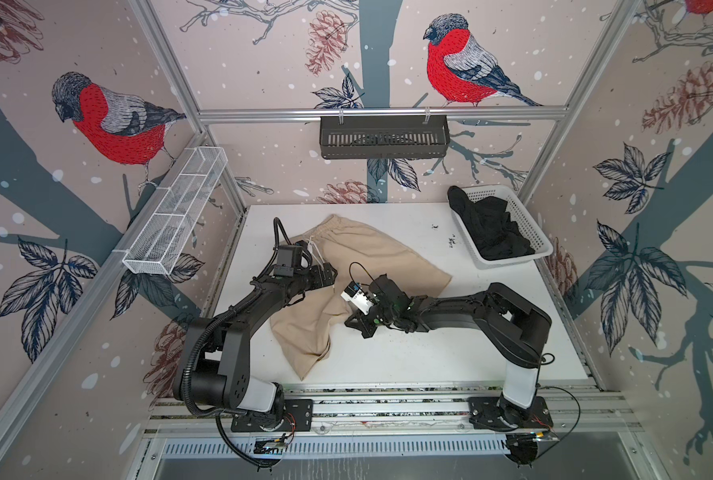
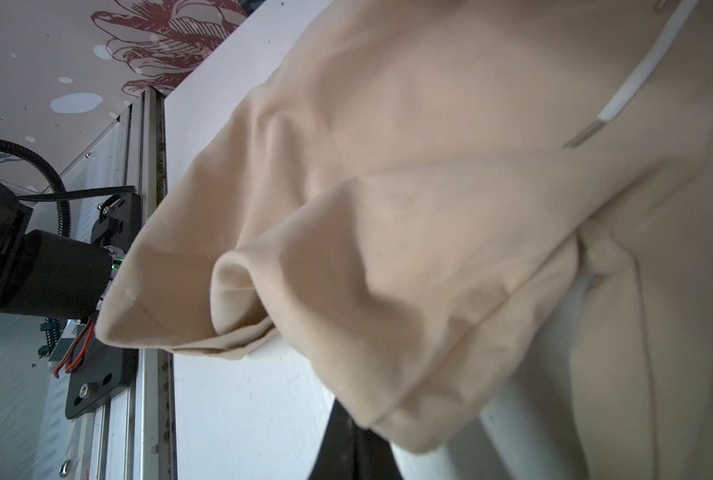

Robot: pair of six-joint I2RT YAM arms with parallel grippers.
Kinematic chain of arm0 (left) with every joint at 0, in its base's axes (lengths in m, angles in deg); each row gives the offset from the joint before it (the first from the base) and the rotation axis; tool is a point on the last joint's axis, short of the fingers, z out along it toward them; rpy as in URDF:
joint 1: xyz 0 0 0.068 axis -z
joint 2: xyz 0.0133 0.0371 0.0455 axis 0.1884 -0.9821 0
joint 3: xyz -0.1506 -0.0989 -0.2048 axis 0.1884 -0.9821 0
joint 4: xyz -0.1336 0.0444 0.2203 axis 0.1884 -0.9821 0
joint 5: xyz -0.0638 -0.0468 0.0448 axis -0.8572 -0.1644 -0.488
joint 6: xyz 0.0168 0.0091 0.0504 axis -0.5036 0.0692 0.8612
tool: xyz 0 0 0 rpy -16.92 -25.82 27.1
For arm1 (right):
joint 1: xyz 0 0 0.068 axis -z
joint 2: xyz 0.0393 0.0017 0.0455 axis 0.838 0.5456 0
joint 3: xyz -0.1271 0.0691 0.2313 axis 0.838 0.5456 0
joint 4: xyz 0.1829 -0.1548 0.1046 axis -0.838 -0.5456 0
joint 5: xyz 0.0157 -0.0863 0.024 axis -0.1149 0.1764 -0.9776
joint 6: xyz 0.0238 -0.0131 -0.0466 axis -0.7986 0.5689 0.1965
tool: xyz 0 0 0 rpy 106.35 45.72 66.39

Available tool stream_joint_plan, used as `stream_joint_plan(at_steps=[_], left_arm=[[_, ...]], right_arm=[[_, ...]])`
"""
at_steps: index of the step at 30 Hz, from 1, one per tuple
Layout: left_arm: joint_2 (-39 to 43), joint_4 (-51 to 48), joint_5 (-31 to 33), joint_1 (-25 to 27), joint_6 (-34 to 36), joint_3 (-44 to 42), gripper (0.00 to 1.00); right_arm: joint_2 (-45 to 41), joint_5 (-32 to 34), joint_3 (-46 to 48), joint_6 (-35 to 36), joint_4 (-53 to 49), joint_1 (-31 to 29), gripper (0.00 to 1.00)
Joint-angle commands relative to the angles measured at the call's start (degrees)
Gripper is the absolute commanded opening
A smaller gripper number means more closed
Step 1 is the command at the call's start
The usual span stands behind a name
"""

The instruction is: Fold and stack the shorts

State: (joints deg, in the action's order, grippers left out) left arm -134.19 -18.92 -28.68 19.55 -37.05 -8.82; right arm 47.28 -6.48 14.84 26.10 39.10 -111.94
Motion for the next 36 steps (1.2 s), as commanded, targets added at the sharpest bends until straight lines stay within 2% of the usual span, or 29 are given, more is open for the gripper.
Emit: stream_joint_plan(at_steps=[1,9,13,16,19,21,22,25,27,28,29,30,33,36], left_arm=[[0.8,0.2,1.0,-0.2,0.3,0.1,0.98],[0.5,-2.4,1.1,-2.8,1.4,0.6,0.98],[1.0,-3.9,1.7,-4.0,1.7,1.0,0.98],[0.2,-4.6,1.9,-4.0,2.0,1.2,0.98],[-0.8,-4.8,1.6,-4.0,2.3,1.5,0.98],[-0.8,-4.9,1.5,-4.0,2.5,1.6,0.98],[-0.7,-5.0,1.7,-4.0,2.5,1.7,0.98],[0.0,-5.0,2.5,-4.0,2.7,1.7,0.98],[0.0,-4.3,1.5,-3.9,3.0,2.0,0.98],[-0.1,-3.3,0.1,-3.4,3.3,2.1,0.98],[-0.2,-2.2,-0.6,-2.2,3.6,2.3,0.98],[-0.5,-1.4,-0.7,-0.6,4.2,2.7,0.98],[-4.4,-2.0,-0.2,7.0,8.1,7.7,0.98],[-10.3,-4.2,-2.9,11.5,9.8,13.3,0.98]], right_arm=[[-0.5,-3.0,-2.6,1.3,-4.5,0.4,0.02],[-4.5,-8.8,-10.9,0.3,-21.0,1.7,0.01],[-2.3,-11.6,-19.4,1.3,-37.3,3.0,0.01],[1.2,-10.3,-25.0,3.5,-48.5,3.2,0.01],[3.1,-6.9,-26.8,4.1,-53.3,3.4,0.04],[2.8,-4.3,-26.7,3.6,-54.0,3.7,0.09],[2.2,-2.3,-26.5,3.1,-53.9,4.0,0.16],[-1.6,1.9,-24.6,0.8,-50.8,5.7,0.26],[-4.1,2.9,-22.6,-0.2,-48.5,7.1,0.27],[-5.2,2.9,-21.4,-0.5,-47.4,7.9,0.31],[-6.4,3.6,-19.8,-1.4,-46.1,9.0,0.4],[-7.7,4.2,-18.0,-2.1,-44.4,9.9,0.44],[-11.9,4.7,-10.8,-4.3,-39.1,13.5,0.43],[-16.4,6.1,-4.5,-5.9,-35.2,16.0,0.43]])
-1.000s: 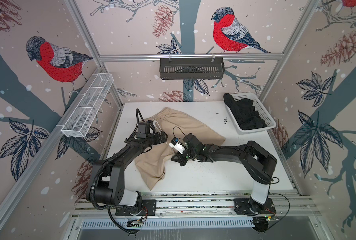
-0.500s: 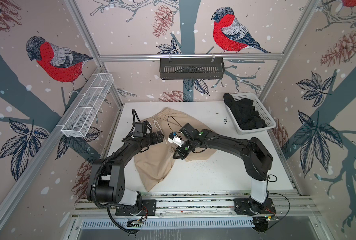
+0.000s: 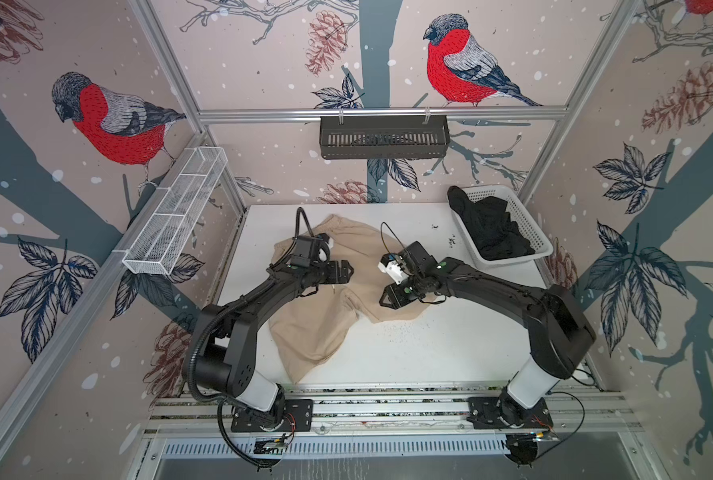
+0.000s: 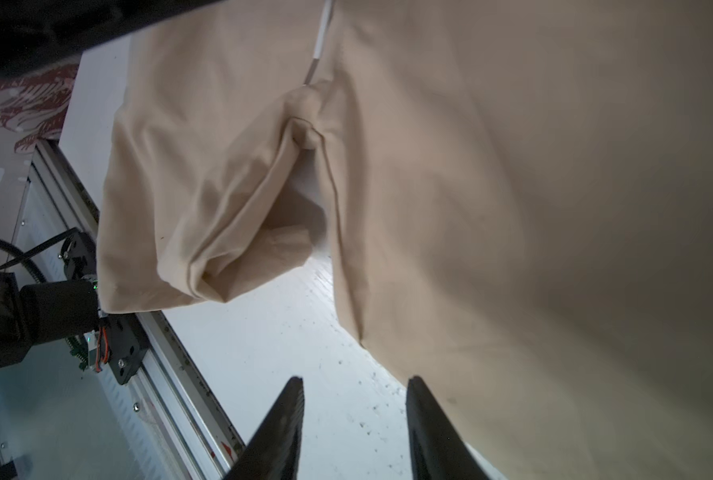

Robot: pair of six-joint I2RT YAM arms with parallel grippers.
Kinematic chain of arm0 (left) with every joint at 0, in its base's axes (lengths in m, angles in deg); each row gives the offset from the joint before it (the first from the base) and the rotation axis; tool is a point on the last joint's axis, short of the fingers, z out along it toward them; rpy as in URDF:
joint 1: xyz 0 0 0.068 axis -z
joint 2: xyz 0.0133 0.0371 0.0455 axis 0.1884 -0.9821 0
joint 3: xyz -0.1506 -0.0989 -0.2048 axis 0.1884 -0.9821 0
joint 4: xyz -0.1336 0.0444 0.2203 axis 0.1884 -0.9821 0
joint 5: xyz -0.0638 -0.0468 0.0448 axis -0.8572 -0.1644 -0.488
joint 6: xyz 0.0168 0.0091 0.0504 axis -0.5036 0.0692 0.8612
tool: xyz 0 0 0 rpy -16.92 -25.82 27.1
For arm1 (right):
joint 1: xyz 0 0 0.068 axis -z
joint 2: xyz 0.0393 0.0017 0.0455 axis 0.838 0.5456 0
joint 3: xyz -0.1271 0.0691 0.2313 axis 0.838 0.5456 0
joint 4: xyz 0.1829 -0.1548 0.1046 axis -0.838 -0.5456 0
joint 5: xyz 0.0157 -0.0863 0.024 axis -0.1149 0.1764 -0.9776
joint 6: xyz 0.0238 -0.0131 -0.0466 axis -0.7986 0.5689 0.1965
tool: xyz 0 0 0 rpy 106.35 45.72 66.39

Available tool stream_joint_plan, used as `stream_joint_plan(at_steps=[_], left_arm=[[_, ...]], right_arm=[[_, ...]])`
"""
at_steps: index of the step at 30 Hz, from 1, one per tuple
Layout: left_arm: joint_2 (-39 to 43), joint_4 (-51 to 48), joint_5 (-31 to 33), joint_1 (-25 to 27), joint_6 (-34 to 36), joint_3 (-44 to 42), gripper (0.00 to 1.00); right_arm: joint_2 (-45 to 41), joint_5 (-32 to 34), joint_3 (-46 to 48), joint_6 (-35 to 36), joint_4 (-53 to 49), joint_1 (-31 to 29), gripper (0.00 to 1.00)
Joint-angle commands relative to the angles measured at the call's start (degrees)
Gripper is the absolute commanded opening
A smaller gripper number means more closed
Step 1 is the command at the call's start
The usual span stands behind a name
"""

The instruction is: Fold and stack the shorts

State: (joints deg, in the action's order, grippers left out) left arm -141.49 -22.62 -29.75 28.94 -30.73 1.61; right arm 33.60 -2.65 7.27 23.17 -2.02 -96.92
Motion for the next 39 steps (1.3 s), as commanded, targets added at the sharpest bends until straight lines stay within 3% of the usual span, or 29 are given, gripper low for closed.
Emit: stream_joint_plan(at_steps=[1,5,11,21,26,30,32,39], left_arm=[[-5.1,-1.4,-2.0,3.2,4.3,4.3,0.98],[-11.5,-4.8,-2.5,6.8,7.0,8.9,0.98],[-20.0,-5.1,-4.1,7.9,7.4,15.1,0.98],[-32.0,-6.6,-0.7,7.6,5.8,29.7,0.98],[-36.6,-3.2,0.0,4.7,3.4,34.7,0.98],[-40.1,-1.9,0.5,1.6,3.3,38.2,0.98],[-42.4,-3.4,1.1,0.9,4.4,41.6,0.98],[-42.6,-2.4,3.6,-0.3,3.3,46.7,0.98]], right_arm=[[-4.4,2.8,5.2,-3.6,7.1,1.7,0.43],[-11.9,3.1,12.9,-6.4,11.1,5.0,0.44],[-19.9,3.4,21.2,-8.9,13.1,9.5,0.45],[-22.7,2.5,26.3,-10.3,14.8,14.6,0.47],[-22.7,1.5,25.0,-4.6,14.6,12.5,0.48],[-21.3,1.5,23.1,1.5,16.8,5.1,0.55],[-18.1,0.7,21.0,2.7,17.8,1.7,0.55],[-6.6,-1.8,15.8,5.3,24.5,-1.7,0.58]])
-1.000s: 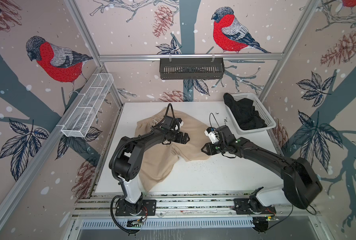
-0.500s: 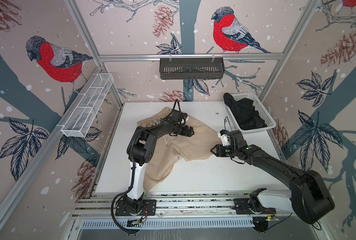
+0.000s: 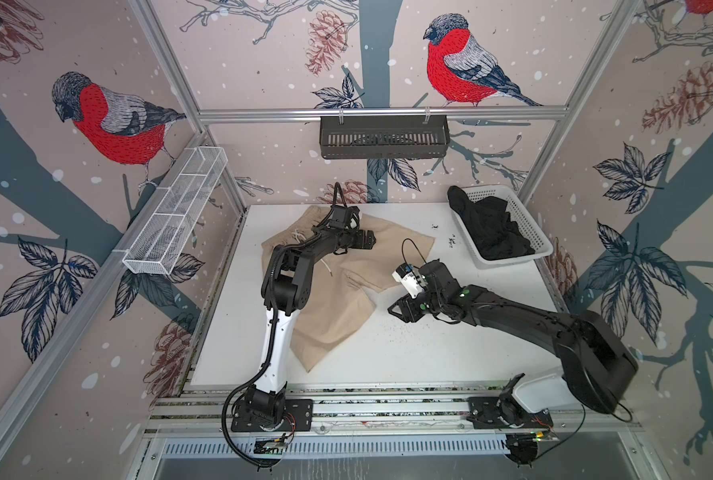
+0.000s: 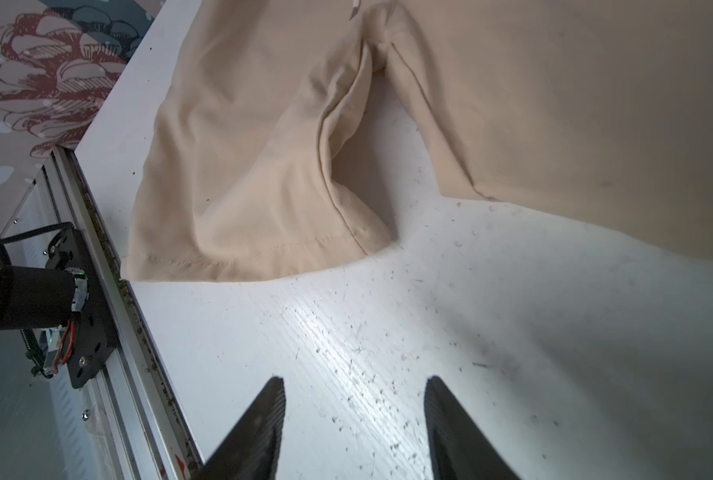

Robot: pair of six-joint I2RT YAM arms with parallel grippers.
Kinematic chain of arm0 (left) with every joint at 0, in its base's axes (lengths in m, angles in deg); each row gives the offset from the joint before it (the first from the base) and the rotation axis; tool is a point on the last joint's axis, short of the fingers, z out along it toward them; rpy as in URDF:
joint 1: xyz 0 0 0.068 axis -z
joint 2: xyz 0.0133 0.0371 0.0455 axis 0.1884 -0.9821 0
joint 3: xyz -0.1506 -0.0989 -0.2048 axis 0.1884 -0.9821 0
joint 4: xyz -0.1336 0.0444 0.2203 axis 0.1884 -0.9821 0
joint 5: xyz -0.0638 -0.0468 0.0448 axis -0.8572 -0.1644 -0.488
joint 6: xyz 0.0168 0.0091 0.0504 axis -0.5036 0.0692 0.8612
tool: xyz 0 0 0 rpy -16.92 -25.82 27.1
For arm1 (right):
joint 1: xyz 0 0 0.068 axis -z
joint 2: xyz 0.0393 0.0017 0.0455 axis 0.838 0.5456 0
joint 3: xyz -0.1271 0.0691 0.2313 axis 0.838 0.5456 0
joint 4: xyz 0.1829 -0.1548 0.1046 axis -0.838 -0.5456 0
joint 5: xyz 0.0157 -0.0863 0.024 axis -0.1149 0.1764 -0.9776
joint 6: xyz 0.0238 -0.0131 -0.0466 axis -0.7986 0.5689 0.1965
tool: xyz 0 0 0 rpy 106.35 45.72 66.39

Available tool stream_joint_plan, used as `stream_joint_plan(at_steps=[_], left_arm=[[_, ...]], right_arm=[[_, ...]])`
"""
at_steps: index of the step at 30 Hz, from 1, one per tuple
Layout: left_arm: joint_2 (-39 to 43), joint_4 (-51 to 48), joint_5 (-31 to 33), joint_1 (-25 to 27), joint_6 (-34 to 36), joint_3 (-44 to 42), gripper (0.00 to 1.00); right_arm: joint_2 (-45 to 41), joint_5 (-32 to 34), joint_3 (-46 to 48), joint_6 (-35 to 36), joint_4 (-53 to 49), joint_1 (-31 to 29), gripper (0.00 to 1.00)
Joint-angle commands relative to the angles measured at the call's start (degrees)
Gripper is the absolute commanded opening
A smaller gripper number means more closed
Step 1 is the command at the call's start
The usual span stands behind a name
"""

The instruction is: Fold and stack the shorts

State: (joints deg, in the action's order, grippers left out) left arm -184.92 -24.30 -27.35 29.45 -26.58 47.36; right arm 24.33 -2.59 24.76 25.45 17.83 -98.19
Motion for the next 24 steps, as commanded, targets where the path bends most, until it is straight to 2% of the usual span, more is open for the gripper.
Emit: stream_joint_plan(at_steps=[1,7,10,14,19,21,22,24], left_arm=[[1.9,-0.8,1.0,-1.1,-1.2,0.8,0.98],[11.8,-4.3,5.4,-2.3,-0.9,-4.4,0.98],[19.0,-4.5,8.2,-3.0,-2.4,-12.0,0.98],[28.8,-2.7,8.4,-5.1,-5.9,-24.3,0.98],[39.6,-0.5,9.4,-7.2,-8.6,-36.6,0.98],[42.3,-0.9,10.6,-7.8,-9.3,-39.0,0.98],[43.3,-1.3,11.1,-8.1,-9.2,-39.8,0.98],[44.8,-2.0,12.3,-8.5,-9.3,-40.8,0.98]], right_arm=[[4.3,-2.3,-2.8,3.9,5.0,-0.3,0.59],[14.5,-7.2,-11.0,9.4,1.9,0.8,0.65],[18.5,-8.2,-13.2,12.8,-0.4,-0.2,0.67],[20.8,-11.1,-13.4,14.3,0.5,-0.2,0.71],[25.3,-13.4,-16.3,15.2,0.4,-0.6,0.7],[27.2,-14.9,-17.9,15.5,-0.2,-0.7,0.66],[27.9,-16.0,-18.8,15.5,-0.7,-0.7,0.59],[29.0,-17.4,-20.5,15.2,-2.6,-0.6,0.38]])
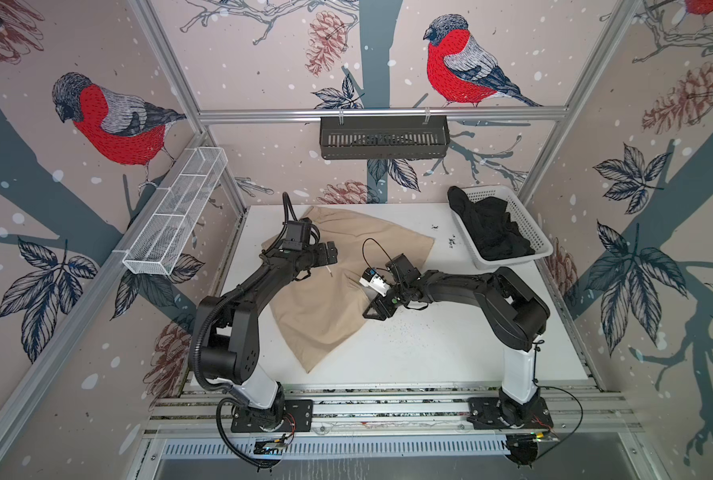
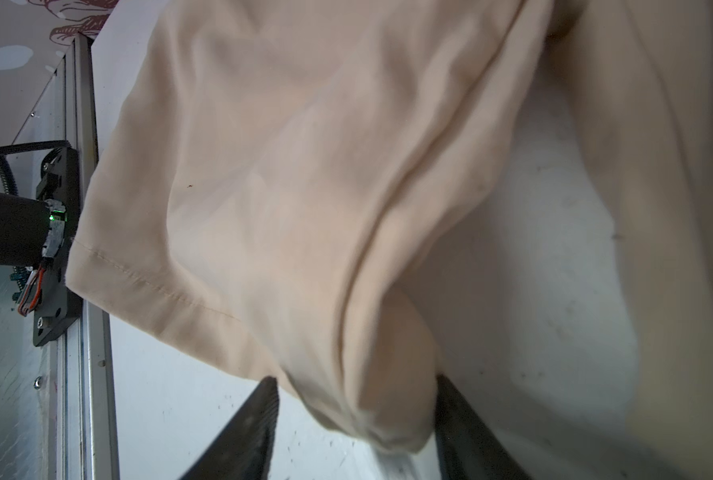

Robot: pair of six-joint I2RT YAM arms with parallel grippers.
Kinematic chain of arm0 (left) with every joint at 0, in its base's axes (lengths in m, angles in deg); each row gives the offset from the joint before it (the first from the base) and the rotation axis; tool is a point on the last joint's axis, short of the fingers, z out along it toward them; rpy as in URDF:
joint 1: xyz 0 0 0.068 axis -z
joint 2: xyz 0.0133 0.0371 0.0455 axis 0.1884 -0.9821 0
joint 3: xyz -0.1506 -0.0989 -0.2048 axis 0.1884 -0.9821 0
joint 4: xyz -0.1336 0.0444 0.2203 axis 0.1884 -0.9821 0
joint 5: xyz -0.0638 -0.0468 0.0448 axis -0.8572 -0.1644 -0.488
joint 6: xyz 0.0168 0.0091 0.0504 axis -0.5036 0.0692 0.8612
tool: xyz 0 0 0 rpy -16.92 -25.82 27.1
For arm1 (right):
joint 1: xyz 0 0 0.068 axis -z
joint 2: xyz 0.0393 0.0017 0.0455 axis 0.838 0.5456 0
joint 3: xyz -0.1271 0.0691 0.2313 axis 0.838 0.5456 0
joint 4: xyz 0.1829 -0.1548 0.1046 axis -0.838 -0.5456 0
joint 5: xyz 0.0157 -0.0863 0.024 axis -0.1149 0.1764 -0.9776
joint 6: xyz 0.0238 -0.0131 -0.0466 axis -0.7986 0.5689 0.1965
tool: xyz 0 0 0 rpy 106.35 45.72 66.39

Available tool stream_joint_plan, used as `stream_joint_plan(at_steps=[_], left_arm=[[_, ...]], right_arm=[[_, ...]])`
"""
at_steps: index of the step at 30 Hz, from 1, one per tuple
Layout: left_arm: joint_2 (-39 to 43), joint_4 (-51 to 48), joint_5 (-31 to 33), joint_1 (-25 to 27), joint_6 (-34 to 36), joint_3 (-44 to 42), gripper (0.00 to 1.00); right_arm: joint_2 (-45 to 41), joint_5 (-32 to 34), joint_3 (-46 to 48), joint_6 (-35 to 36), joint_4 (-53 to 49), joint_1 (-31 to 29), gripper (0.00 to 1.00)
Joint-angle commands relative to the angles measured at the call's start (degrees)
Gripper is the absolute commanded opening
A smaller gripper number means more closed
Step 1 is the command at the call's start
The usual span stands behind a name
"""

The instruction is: Fold and stack the shorts

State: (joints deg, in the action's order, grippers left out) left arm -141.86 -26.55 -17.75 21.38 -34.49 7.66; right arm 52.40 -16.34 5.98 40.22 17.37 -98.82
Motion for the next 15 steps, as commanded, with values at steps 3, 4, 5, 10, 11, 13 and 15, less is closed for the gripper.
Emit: stream_joint_plan(at_steps=[3,4,5,10,11,13,15], left_arm=[[2.5,-1.0,3.7,-0.9,-1.0,-1.4,0.98],[2.5,-1.5,4.1,-0.9,-0.8,-1.3,0.98],[2.4,-1.8,4.2,-0.9,-0.7,-1.3,0.98],[1.3,-2.3,4.9,-1.0,-0.4,-1.1,0.98],[0.9,-2.2,4.9,-1.0,-0.3,-1.0,0.98],[0.0,-2.3,4.7,-1.0,0.2,-0.2,0.98],[-1.1,-1.8,2.0,-1.0,2.5,1.2,0.98]], right_arm=[[0.8,-3.4,-4.7,-0.7,-8.9,0.6,0.12],[0.7,-3.3,-6.3,-0.5,-13.6,0.9,0.12],[0.8,-2.9,-8.3,-0.4,-19.2,1.3,0.12],[-1.7,-0.9,-11.3,-2.2,-36.0,4.7,0.13],[-2.6,-0.8,-11.1,-2.5,-37.8,5.4,0.15],[-4.2,0.1,-10.0,-2.7,-40.3,6.2,0.23],[-5.9,2.4,-7.5,-3.3,-40.7,6.8,0.27]])
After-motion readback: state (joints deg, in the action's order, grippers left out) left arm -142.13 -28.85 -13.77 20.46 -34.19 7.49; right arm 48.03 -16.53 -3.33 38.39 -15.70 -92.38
